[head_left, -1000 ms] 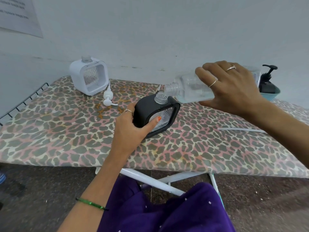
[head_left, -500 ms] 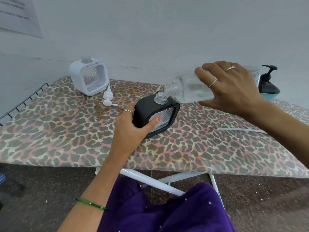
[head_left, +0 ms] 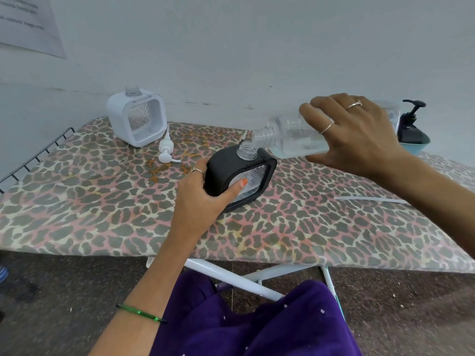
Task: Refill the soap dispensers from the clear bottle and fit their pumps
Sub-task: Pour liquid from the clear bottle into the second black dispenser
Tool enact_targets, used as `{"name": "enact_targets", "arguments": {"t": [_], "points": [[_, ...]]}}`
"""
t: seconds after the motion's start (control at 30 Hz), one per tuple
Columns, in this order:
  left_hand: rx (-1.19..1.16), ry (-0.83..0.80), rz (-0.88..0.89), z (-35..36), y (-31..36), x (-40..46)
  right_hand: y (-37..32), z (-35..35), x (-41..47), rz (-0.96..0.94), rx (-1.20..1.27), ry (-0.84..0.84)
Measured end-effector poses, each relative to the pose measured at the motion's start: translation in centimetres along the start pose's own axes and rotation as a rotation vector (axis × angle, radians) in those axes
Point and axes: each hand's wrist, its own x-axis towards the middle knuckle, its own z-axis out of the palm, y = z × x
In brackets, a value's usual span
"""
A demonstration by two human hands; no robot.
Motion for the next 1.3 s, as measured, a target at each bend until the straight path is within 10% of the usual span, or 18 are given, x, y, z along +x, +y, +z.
{"name": "enact_targets", "arguments": {"t": [1.3], "points": [[0.016,0.011,0.008,0.07,-0.40,0.04,0.05,0.23,-0.08,-0.003,-0.031,0.030]]}}
